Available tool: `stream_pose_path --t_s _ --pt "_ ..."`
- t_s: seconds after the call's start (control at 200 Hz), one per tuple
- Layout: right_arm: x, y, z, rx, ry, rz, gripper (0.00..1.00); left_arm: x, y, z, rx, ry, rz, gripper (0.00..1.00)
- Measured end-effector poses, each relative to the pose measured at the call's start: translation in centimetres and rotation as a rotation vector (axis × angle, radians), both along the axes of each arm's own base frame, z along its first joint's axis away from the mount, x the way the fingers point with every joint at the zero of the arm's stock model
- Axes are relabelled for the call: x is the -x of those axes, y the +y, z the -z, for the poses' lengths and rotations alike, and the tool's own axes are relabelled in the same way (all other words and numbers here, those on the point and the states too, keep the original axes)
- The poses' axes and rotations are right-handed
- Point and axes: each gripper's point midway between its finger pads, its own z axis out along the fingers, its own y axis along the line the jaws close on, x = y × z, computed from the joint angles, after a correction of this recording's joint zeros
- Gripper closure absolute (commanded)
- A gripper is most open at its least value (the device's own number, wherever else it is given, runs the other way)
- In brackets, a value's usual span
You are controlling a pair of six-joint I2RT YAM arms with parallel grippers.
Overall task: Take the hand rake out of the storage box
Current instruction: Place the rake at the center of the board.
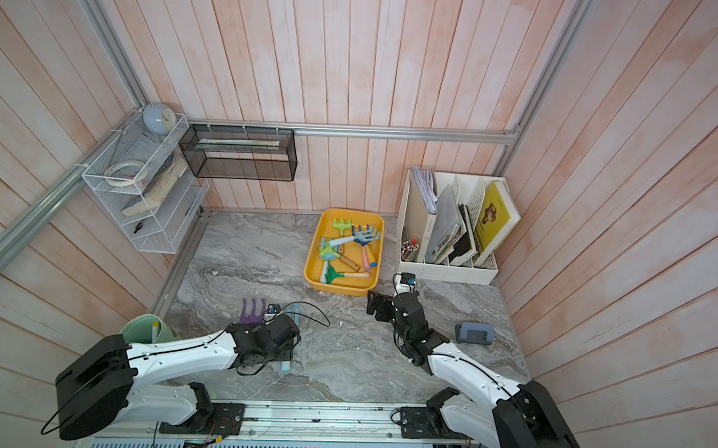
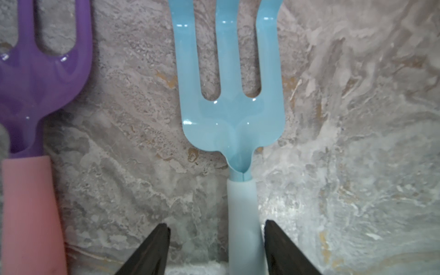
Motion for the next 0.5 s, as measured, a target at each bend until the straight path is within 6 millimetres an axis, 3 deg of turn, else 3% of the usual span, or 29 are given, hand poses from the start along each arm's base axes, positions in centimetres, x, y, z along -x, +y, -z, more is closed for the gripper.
stream_pose_path --t_s 0.5 --pt "0.5 -0.4 1.1 0.016 0.020 0.006 0.05 -0.7 0.5 0.5 -0.054 0.009 -0.009 0.64"
